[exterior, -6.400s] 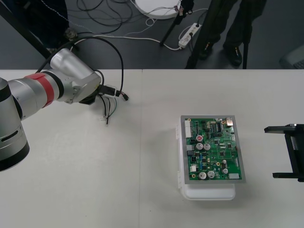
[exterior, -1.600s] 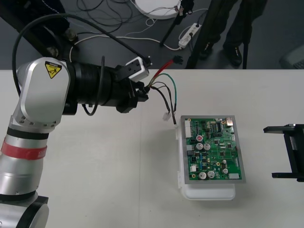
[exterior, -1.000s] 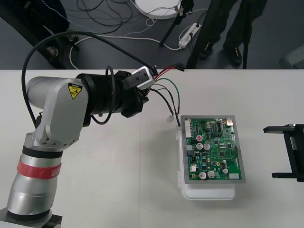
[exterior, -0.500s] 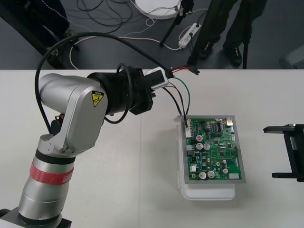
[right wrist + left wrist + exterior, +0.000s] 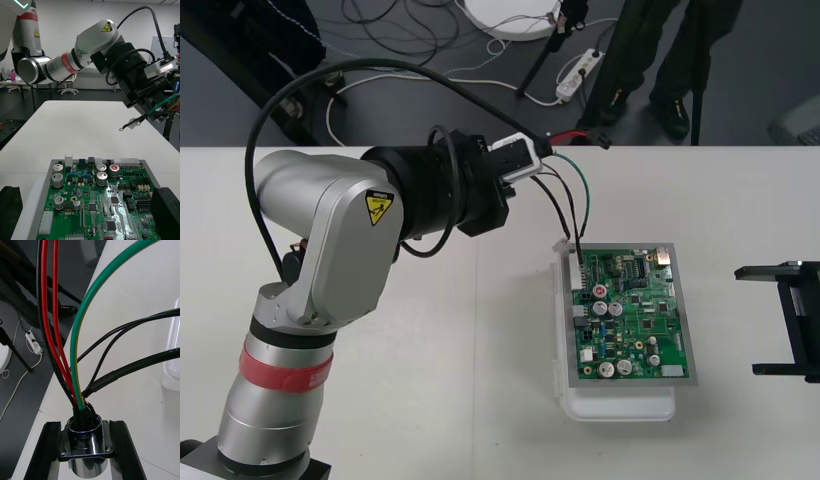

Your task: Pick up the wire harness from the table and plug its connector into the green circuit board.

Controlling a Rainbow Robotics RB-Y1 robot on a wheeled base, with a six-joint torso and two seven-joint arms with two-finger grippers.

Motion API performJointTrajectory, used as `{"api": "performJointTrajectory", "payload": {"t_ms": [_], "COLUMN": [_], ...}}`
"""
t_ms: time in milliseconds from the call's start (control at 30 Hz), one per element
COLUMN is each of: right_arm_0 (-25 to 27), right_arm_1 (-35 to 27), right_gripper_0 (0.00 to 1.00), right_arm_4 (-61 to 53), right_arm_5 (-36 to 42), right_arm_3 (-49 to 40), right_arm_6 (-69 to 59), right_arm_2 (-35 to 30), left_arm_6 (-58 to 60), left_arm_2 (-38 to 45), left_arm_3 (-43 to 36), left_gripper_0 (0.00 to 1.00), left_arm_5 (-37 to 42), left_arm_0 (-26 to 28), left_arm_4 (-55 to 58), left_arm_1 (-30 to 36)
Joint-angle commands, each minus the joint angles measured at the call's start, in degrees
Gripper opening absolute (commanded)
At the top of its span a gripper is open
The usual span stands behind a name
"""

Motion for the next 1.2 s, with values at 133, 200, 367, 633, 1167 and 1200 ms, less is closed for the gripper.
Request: {"api": "performJointTrajectory", "payload": {"t_ms": [133,200,367,633,1167,1200], "right_arm_0": [-1.3,-1.3,1.3,1.3,5.5,6.7], "right_arm_1": [0.1,0.1,3.7,3.9,-3.6,-3.6], "right_gripper_0": [1.0,1.0,1.0,1.0,1.0,1.0], "right_arm_4": [0.2,0.2,1.2,1.1,-4.8,-4.7], "right_arm_5": [-0.8,-0.8,-0.8,-0.8,4.2,4.6], "right_arm_3": [0.3,0.3,1.1,1.2,-9.6,-10.2], "right_arm_6": [1.5,1.5,1.4,0.9,-10.5,-11.4], "right_arm_2": [0.6,0.6,1.2,0.7,-5.2,-7.4], "left_arm_6": [1.3,1.3,1.3,1.2,1.4,1.4], "left_arm_2": [-0.8,-0.8,-0.9,-0.9,-0.9,-1.0], "left_arm_3": [-2.8,-2.8,-3.0,-3.1,-3.1,-3.0], "left_gripper_0": [0.0,0.0,0.0,0.0,0.0,0.0], "left_arm_5": [4.7,4.9,5.8,5.8,5.8,5.8], "left_arm_0": [1.1,1.4,2.4,2.5,2.6,2.6], "left_arm_4": [3.1,3.3,3.9,4.1,4.6,4.6], "left_arm_1": [2.5,2.5,2.6,2.5,2.5,2.5]}}
